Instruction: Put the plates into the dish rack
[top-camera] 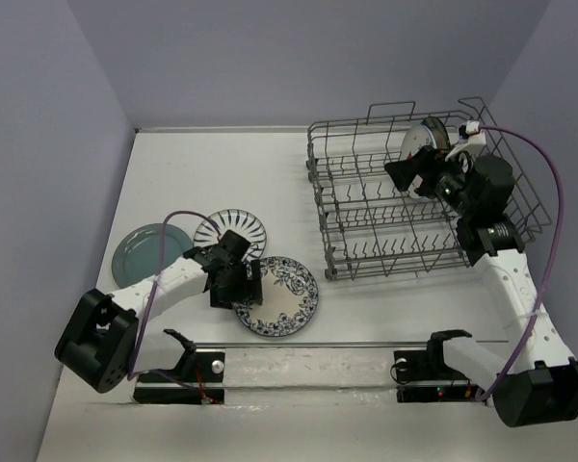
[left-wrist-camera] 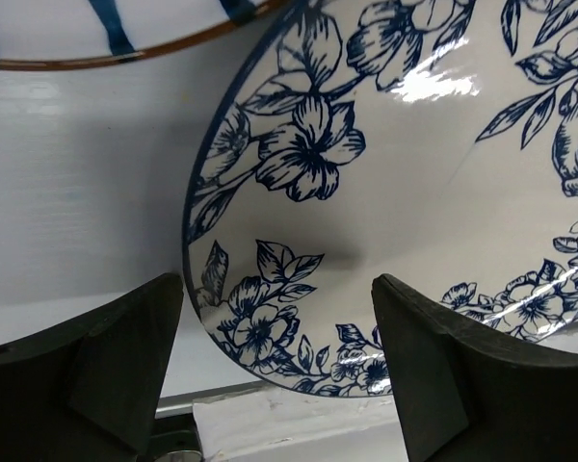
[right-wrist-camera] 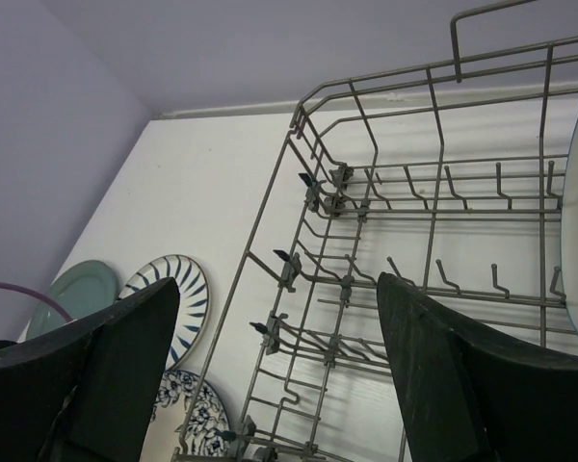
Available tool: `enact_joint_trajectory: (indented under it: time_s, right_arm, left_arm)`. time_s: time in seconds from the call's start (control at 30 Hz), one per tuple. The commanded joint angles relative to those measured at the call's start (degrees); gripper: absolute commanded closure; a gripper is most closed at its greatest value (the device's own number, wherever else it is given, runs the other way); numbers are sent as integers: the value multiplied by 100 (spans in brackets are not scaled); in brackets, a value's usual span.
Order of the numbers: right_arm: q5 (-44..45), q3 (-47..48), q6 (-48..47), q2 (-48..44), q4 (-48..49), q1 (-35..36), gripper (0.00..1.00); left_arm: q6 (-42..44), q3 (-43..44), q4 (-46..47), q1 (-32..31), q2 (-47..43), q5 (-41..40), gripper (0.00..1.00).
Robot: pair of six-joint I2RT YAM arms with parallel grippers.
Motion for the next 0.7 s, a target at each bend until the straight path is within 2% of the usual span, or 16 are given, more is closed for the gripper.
enact_joint_trajectory:
  time_s: [0.0,0.17,0.23,0.27,0.37,0.47,0.5,0.53,0.67]
  right_arm:
    - [-138,57,122,-16,330,65,12]
    - [-147,-93,245,-69,339,171,12]
    - [-129,-119,263,-96,321,171,12]
    - [-120,-119,272,-113,286,171,12]
    - [-77,-102,263,-157,207,171,12]
    - [-41,-93,254,-192,154,171,12]
    - [-41,-84,263,-201,137,223,12]
    - [-41,-84,280,-210,137,223,12]
    - [-120,-110,281,-263,58,224,12]
  left_arm:
    - [-63,-193,415,14,-231,715,10]
    - [-484,-799,1091,-21,-407,1251,20]
    - [-537,-808,1136,-21,-495,1112,33]
    - [-555,-808,1163,-30,-504,1103,35]
    - [-564,-808,1181,-21,-565,1076,51]
    - [-573,-808,1172,-30,-609,1067,71]
    - [-564,-808,1172,-39,-644,1067,86]
    - [-564,-817,1163,-56,-671,1076,93]
    - [-529,-791,1119,-135,-881,1102,94]
